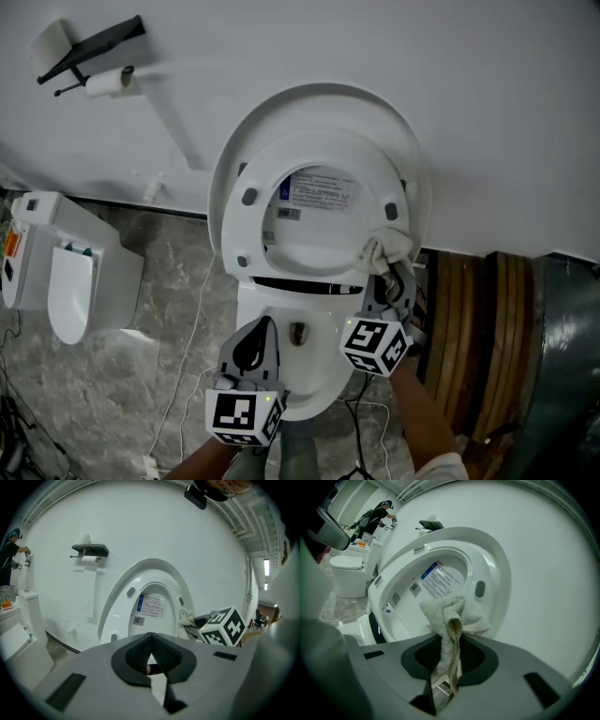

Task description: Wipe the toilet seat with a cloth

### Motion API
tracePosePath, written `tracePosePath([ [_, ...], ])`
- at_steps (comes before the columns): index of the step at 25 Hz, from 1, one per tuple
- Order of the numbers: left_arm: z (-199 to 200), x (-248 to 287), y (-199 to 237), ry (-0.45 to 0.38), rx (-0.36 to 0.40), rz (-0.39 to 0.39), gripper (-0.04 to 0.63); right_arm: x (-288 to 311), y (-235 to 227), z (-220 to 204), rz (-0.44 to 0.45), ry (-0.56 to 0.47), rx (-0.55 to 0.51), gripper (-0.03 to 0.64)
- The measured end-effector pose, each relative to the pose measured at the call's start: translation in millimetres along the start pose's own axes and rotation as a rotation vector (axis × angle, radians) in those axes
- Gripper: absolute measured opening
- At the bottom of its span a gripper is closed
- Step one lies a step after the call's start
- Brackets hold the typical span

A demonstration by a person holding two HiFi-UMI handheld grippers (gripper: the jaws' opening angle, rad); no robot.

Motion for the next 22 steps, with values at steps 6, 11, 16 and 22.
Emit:
tracePosePath([
  [6,-14.5,5.6,6.7,-0.022,-0.004,0.015,-0.006,1.7,14.0,-23.2,-0.01,-0.001,0.015,0.091],
  [11,-17.8,10.5,8.0,-0.035,-0.017,0.028,-0.006,-0.2,16.9,-29.3,-0.01,-0.006,0.049,0.091],
  [16,-17.4,11.7,7.5,-0.036,-0.015,0.028,-0.006,-1.9,18.4,-33.7,-0.022,-0.02,0.066,0.091],
  [22,-26.8,8.6,6.9,-0.022,-0.026,0.034,-0.006,-5.9,23.6,-41.8,-0.028,-0.015,0.089,0.091],
])
Point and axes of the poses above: the fingertips, and each gripper's own axes: x forward along the fingers, y to its left, z out of its top, the point moved 8 cm from there along -x, backward along the fingers, and after that the axes turned 8 degrees about x, right-handed, at the moved point
